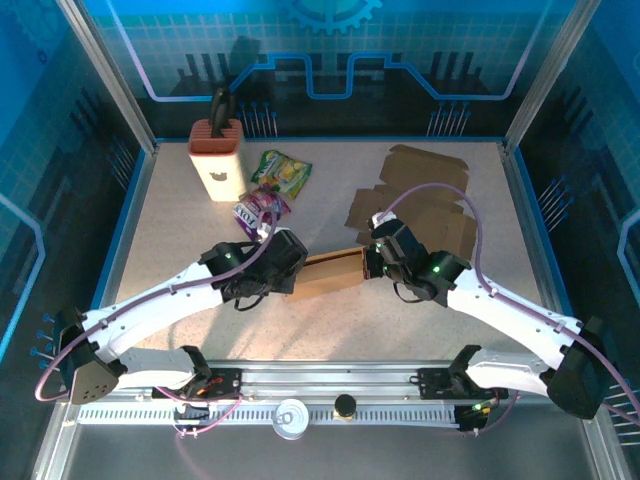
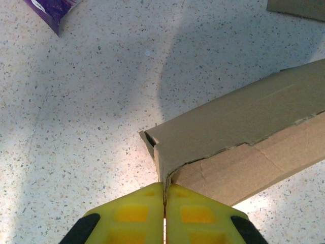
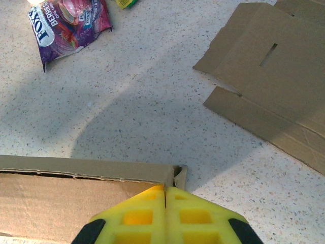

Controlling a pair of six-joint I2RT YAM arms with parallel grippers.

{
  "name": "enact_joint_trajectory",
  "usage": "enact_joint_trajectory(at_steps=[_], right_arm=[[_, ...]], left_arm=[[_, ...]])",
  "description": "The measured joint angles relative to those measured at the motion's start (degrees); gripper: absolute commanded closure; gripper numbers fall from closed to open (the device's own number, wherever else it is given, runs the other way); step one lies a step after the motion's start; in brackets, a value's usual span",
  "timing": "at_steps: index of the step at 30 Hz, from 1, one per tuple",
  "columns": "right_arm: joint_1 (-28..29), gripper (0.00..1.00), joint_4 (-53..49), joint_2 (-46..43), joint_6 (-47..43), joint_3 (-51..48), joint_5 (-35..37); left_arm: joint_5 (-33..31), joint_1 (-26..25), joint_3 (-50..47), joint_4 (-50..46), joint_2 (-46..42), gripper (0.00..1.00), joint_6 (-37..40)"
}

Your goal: Fold the paper box

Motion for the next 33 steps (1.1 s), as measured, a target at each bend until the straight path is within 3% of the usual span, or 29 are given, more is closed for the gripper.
enact_joint_trajectory(at_steps=[7, 22, 33], right_arm=[[0.5, 1.0, 0.3, 0.1, 0.3, 0.0, 0.1], [1.0, 1.0, 1.1, 1.0, 1.3, 0.0, 1.2], [1.1, 1.0, 1.9, 1.4, 1.5, 0.0, 1.9]], left_arm=[[0.8, 0.7, 1.0, -0.7, 0.3, 0.98, -4.7], [3.3, 1.1, 1.0, -1.1, 1.2, 0.94, -10.9], [6.5, 2.8, 1.8, -1.7, 2.7, 0.94, -11.3]])
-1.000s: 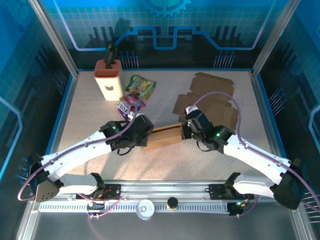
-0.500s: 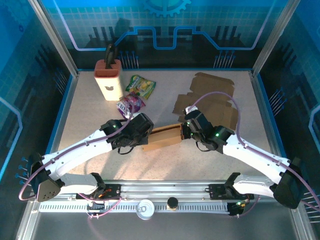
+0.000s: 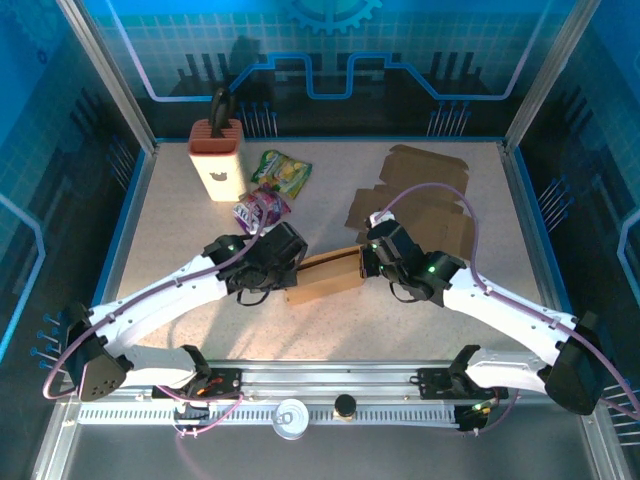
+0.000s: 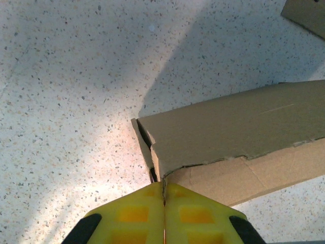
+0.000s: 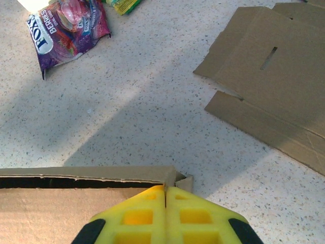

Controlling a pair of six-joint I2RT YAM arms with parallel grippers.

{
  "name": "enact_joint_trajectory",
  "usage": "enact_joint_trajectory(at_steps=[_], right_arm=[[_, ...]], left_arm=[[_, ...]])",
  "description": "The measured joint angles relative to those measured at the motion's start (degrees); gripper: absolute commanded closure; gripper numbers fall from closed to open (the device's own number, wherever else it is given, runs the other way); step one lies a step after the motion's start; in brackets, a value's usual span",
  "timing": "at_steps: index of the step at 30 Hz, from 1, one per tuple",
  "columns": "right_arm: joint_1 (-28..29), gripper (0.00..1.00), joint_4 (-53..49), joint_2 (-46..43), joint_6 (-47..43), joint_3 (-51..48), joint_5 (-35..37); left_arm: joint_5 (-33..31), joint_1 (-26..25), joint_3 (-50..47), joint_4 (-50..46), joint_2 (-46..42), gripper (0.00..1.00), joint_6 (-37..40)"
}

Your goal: Fold the paper box

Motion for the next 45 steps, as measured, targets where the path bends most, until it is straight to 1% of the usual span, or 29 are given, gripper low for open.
enact_joint_trajectory(at_steps=[2, 7, 14, 19, 30, 31, 35, 39, 42, 44, 45], right_arm=[[0.0, 1.0, 0.1, 0.1, 0.0, 0.0, 0.1], [0.0, 1.0, 0.1, 0.2, 0.0, 0.0, 0.3], [0.0, 1.0, 0.4, 0.2, 0.0, -0.2, 0.6], [0.0, 1.0, 1.5, 0.2, 0.0, -0.9, 0.8], [0.3, 0.99, 2.2, -0.2, 0.7, -1.8, 1.2], [0.3, 0.96, 2.2, -0.5, 0.9, -2.0, 1.1], [0.3, 0.71, 1.4, -2.5, 3.0, -3.4, -0.7], [0.1, 0.49, 0.1, -4.9, 5.6, -5.4, -3.9], [-1.0, 0.39, -0.1, -8.2, 8.4, -7.4, -6.8], [-2.3, 0.3, 0.2, -11.1, 11.7, -8.8, -8.8], [-2.8, 0.27, 0.5, -12.2, 13.2, -9.4, -9.5]], left_arm=[[0.4, 0.3, 0.1, 0.1, 0.3, 0.98, 0.1], [0.8, 0.5, 0.3, 0.0, 0.6, 1.0, 0.2], [0.8, 0.5, 0.0, 0.4, 0.5, 1.0, 0.2], [0.6, 0.5, -2.8, 3.1, -0.7, 1.0, 0.4], [-2.1, -1.2, -5.0, 5.1, -1.9, 1.0, 0.3], [-2.5, -1.5, -5.1, 5.1, -1.9, 1.0, 0.2], [-4.4, -3.0, -5.5, 5.4, -1.9, 1.0, -0.1], [-6.1, -3.9, -5.9, 5.7, -1.9, 1.0, -1.1], [-7.2, -4.4, -6.2, 5.9, -1.9, 1.0, -1.6], [-7.8, -4.7, -6.2, 5.8, -1.9, 1.0, -1.9], [-7.8, -4.8, -6.2, 5.8, -1.9, 1.0, -2.0]])
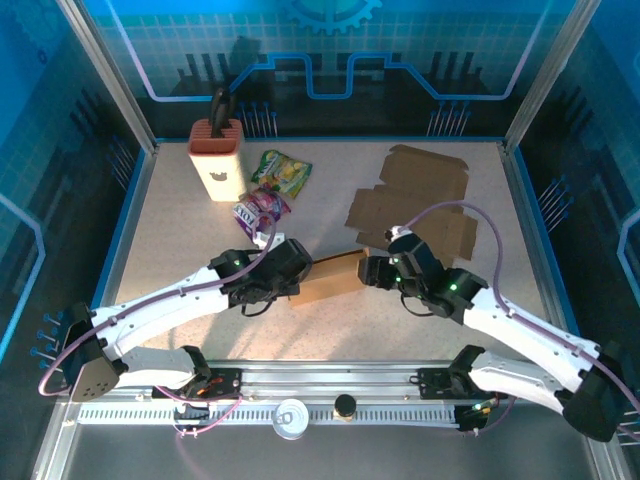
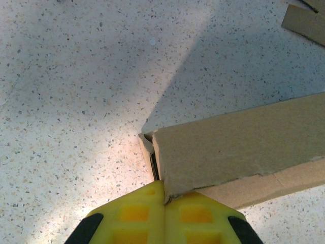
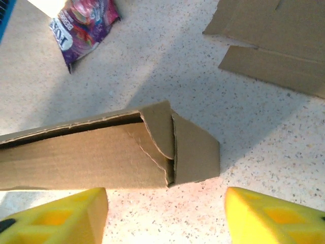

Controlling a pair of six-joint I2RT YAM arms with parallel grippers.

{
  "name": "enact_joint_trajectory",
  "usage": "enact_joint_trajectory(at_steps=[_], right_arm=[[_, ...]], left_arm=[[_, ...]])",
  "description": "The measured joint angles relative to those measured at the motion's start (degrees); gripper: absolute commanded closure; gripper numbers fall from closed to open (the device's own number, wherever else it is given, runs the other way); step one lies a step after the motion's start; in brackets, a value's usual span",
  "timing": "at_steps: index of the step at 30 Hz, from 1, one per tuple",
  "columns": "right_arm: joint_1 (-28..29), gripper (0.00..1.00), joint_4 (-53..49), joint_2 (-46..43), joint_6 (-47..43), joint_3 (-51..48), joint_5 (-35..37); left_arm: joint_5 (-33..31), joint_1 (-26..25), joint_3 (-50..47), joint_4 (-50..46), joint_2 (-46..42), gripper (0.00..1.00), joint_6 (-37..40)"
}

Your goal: Fold the paper box

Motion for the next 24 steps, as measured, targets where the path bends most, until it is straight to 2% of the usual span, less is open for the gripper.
enact_joint_trajectory(at_steps=[7, 16, 21, 24], right_arm=[[-2.7, 0.15, 7.6, -4.8, 18.3, -5.3, -5.9], [-6.8, 0.14, 18.5, -4.4, 41.8, -10.3, -10.3], [-9.0, 0.15, 23.4, -0.9, 47.8, -10.6, -12.6], [-9.1, 0.18, 26.2, 2.0, 50.4, -10.6, -14.5]], left_arm=[[-0.7, -0.4, 0.0, -0.3, 0.0, 1.0, -0.8], [-1.8, -1.4, 0.0, -0.9, 0.0, 1.0, -1.0], [-2.1, -1.7, 0.0, -1.2, 0.1, 1.0, -1.0], [-2.7, -1.9, 0.2, -1.3, 0.6, 1.0, -0.9]])
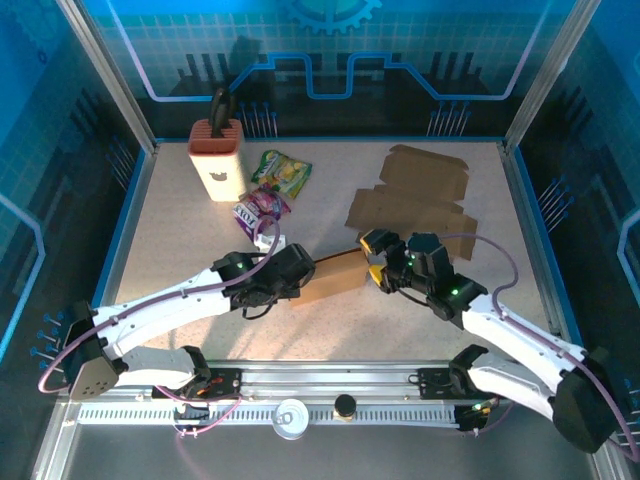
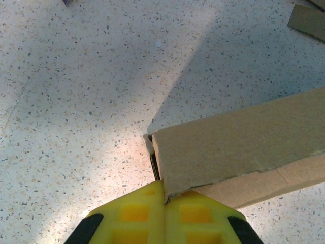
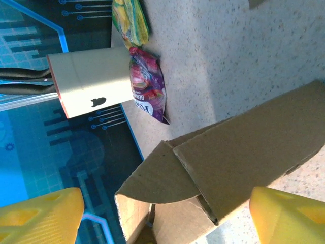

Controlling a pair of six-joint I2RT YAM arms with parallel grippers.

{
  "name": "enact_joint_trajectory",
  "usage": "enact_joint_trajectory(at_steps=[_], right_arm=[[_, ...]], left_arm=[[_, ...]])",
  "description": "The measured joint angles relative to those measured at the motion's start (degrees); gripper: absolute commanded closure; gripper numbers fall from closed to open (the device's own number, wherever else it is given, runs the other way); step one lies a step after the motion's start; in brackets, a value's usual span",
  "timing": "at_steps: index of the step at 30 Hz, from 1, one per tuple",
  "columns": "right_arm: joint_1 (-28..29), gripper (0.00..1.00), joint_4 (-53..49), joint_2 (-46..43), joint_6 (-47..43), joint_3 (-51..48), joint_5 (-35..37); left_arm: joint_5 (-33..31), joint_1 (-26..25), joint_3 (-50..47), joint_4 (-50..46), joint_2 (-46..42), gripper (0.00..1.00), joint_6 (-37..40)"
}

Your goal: Fold the paper box

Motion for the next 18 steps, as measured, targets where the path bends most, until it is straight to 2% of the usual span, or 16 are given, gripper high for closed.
enact_joint_trajectory(at_steps=[7, 13, 18], right_arm=[[-0.2, 0.34, 4.0, 3.6, 3.7, -0.4, -2.1], [-0.3, 0.45, 4.4, 3.5, 3.8, -0.5, -1.8], [-0.6, 0.52, 5.3, 4.4, 3.7, -0.5, -1.8]], left_arm=[[-0.5, -0.5, 0.5, -0.3, 0.7, 0.99, 0.0], [0.1, -1.4, 0.7, -1.3, 0.6, 0.67, 0.0], [2.0, -1.7, 0.7, -1.2, -2.9, 0.53, 0.2]])
